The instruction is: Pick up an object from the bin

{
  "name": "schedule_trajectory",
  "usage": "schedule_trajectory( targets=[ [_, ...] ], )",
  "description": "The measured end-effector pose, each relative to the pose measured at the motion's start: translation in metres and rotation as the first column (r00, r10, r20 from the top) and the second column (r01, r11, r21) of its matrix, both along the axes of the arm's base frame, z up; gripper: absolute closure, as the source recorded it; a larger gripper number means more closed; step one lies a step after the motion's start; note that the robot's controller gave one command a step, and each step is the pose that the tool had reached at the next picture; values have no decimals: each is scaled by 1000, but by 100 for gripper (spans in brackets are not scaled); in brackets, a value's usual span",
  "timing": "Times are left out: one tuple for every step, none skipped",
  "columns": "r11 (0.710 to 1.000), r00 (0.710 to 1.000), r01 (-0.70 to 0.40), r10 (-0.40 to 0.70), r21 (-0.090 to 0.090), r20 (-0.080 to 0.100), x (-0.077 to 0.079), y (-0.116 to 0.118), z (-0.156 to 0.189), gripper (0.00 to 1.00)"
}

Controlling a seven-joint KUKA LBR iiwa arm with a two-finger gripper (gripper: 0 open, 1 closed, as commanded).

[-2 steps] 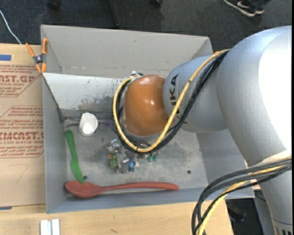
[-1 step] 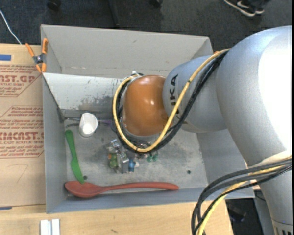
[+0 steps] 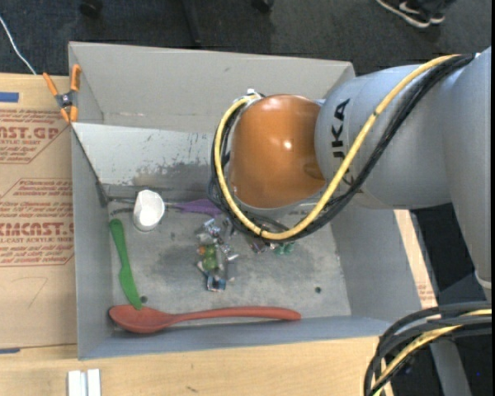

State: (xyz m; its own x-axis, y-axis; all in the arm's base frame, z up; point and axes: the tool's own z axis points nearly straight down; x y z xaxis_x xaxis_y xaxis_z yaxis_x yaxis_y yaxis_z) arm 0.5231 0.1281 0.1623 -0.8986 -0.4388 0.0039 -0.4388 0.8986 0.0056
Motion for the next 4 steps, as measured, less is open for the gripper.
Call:
schedule_trajectory(
  targets=[
    [1000,1000,26,-27,4,8,25,0,-26,100],
    [1000,1000,2,-2,0,-1,13,-6,54,100],
    [1000,1000,13,-13,6,10,24,-5,29,100],
    [1000,1000,-15,15,2,0,22,0,10,100]
  ],
)
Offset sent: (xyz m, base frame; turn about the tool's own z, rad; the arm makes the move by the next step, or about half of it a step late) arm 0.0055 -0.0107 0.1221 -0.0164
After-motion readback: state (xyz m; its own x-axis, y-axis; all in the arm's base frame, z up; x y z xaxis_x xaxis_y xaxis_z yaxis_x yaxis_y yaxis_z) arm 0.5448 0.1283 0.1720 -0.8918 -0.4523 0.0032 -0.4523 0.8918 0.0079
